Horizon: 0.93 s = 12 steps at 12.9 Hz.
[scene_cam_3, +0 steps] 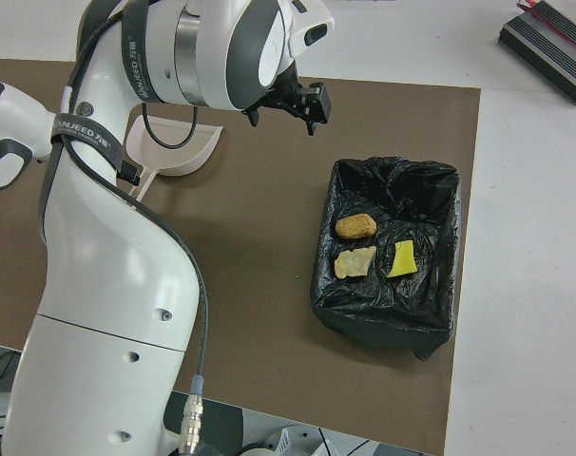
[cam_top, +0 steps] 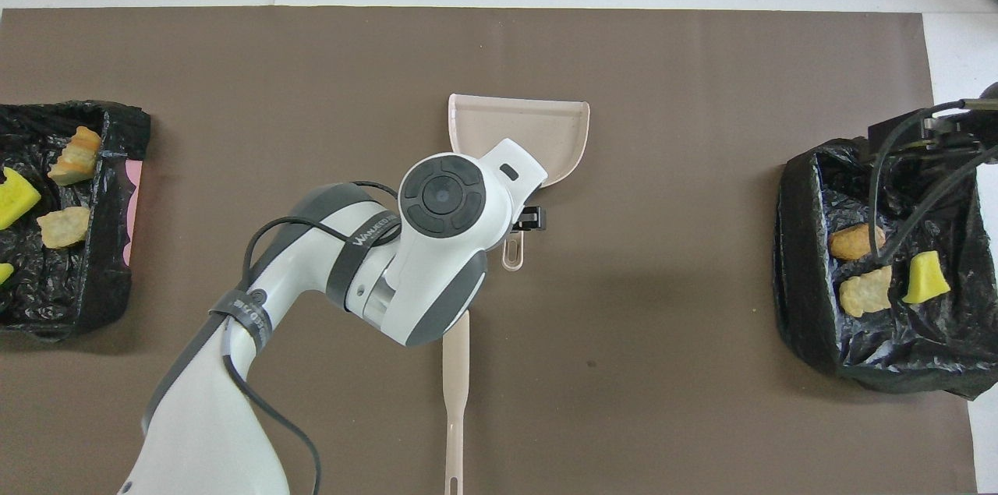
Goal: Sweep and dump trash in bin
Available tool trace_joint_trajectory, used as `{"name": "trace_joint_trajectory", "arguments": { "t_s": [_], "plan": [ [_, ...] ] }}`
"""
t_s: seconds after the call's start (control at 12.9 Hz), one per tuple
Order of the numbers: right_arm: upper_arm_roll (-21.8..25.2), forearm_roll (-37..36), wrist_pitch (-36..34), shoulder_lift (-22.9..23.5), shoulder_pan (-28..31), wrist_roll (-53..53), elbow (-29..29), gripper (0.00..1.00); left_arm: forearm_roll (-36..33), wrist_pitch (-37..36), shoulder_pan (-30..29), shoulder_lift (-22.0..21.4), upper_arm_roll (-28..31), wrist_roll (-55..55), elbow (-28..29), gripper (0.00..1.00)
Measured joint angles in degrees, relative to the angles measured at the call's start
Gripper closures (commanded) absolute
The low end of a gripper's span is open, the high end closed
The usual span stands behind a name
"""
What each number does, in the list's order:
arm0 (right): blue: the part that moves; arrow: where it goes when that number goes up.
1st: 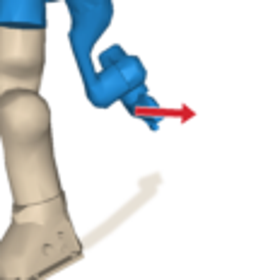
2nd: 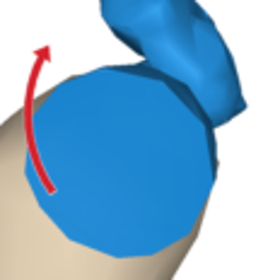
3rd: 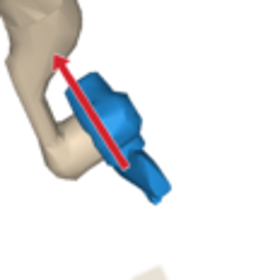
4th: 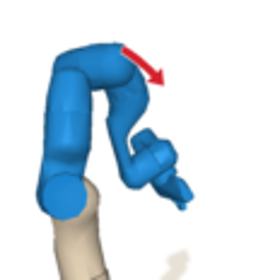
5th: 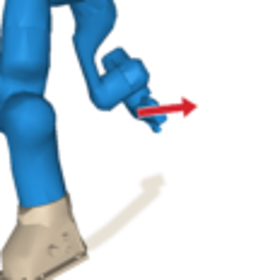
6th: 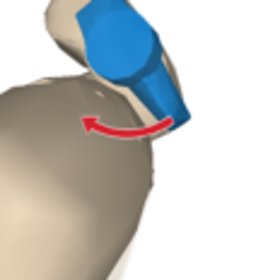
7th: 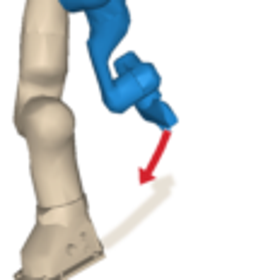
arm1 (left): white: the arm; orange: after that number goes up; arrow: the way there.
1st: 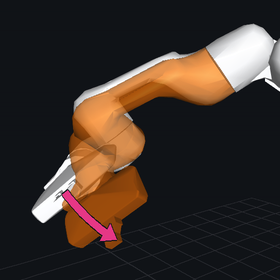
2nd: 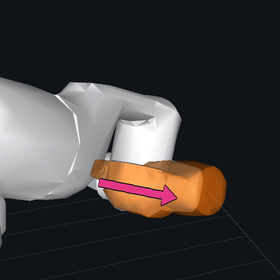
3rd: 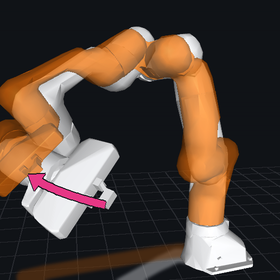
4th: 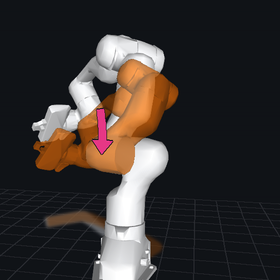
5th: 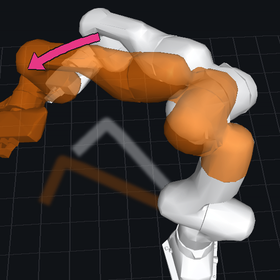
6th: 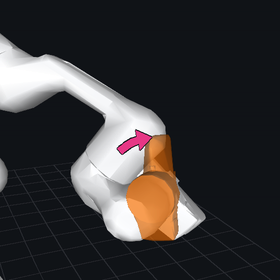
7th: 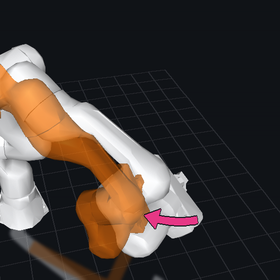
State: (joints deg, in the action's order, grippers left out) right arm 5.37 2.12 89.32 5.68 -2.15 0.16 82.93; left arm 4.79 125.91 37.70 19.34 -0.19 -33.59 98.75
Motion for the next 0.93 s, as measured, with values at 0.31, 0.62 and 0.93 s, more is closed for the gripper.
{"name": "trace_joint_trajectory", "arguments": {
  "t_s": [0.31, 0.62, 0.93],
  "plan": [
    [-0.1, -0.05, -2.32, -0.72, -0.04, -2.98, -2.32, 0.0, -0.01, -4.28, -6.34, -4.08, 0.32, 0.35, 0.08, 0.0],
    [-0.09, -0.05, -2.48, -0.86, -0.04, -2.98, -2.31, 0.0, -0.03, -10.13, -13.39, -7.91, 0.47, 6.79, 0.34, 0.0],
    [-0.09, -0.05, -2.48, -0.86, -0.04, -2.98, -2.31, 0.0, -0.03, -15.95, -21.37, -11.9, 0.55, 17.24, 1.38, 0.0]
  ]
}}
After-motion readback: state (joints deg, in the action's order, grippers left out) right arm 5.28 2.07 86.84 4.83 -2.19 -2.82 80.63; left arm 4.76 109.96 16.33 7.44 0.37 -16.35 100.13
